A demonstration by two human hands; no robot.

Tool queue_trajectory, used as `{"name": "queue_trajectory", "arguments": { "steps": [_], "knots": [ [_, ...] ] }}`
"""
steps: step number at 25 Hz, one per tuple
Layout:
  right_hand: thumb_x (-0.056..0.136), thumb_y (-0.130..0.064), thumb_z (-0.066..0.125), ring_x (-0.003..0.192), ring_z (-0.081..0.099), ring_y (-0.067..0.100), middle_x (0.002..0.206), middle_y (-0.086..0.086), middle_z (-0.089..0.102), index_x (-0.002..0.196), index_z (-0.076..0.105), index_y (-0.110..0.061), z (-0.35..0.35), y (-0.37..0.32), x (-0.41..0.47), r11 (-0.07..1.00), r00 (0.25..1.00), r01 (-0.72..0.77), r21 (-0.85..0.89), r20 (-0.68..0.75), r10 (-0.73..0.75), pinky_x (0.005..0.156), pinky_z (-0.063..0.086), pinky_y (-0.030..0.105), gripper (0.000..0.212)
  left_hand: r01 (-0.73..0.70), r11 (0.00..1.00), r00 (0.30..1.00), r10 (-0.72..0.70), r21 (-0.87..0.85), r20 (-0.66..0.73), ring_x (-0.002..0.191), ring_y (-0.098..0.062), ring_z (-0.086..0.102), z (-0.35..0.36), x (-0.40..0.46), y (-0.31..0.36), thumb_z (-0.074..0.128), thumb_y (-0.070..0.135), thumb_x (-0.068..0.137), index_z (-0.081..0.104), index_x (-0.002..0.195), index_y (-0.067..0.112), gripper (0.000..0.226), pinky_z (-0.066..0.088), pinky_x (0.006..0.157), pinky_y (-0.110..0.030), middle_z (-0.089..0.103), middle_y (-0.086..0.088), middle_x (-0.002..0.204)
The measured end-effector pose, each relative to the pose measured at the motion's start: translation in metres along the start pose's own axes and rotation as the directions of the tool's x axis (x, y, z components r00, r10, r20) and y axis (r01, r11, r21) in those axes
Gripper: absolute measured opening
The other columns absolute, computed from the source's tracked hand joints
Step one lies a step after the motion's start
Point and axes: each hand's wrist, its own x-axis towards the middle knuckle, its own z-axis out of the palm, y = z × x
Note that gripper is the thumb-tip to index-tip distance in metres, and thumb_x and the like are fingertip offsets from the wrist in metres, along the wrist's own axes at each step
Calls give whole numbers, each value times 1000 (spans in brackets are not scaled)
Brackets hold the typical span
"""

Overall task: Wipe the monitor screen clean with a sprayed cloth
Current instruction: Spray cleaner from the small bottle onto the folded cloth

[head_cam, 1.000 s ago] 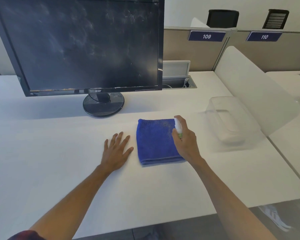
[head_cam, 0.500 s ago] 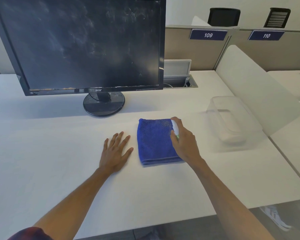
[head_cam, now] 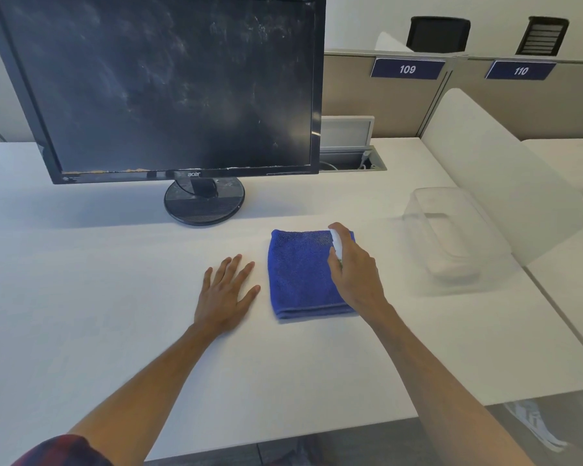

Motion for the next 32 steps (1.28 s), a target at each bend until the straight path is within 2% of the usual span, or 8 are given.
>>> {"name": "queue_trajectory", "arguments": {
  "steps": [5,8,12,17,21,28,32],
  "knots": [
    [97,-12,40,51,39,12,64,-6,39,128,39,-22,-6,-8,12,998,1000,28,-49,10,-27,48,33,32,33,4,1000,1000,-4,-1,0,149,-14,4,1,1,0,16,63,93,17,150,38,63,4,120,-44,9,8,162],
    [97,-12,40,51,38,11,66,-4,41,125,40,-19,-6,-10,12,998,1000,20,-68,19,-19,48,32,32,29,8,1000,1000,-8,-2,2,149,-13,3,1,0,0,15,64,92,16,151,38,64,3,121,-44,8,8,162],
    [96,-12,42,54,43,21,68,-2,43,127,39,-23,-7,-6,3,998,1000,23,-57,12,-22,51,38,34,33,2,1000,1000,-2,-6,4,149,-13,2,0,0,0,14,64,92,16,151,38,65,2,121,-44,8,8,162],
    [98,-21,38,59,50,29,74,1,48,133,32,-29,-6,5,-28,986,997,28,-167,72,-16,55,47,38,37,2,1000,1000,-2,2,6,149,-14,3,1,2,-1,15,64,92,15,151,38,64,2,120,-44,8,8,162],
    [98,-19,38,58,49,30,71,1,46,126,33,-27,-3,11,-44,986,994,25,-167,112,-6,55,46,38,30,2,1000,1000,-2,7,11,149,-14,2,2,2,-1,14,64,92,14,151,38,64,2,121,-45,6,8,162],
    [98,-19,37,56,47,29,75,3,50,134,33,-29,-1,-5,-13,984,999,32,-176,48,-24,52,45,38,37,5,1000,1000,-5,7,13,149,-13,1,2,1,-1,14,64,92,13,151,38,64,1,121,-44,7,8,162],
    [97,-17,38,61,48,29,76,3,52,133,31,-27,-6,-17,17,982,998,55,-181,33,-49,54,44,39,38,-2,1000,1000,2,-9,2,149,-14,3,1,1,0,16,64,92,16,151,38,64,3,121,-45,9,7,162]
  ]
}}
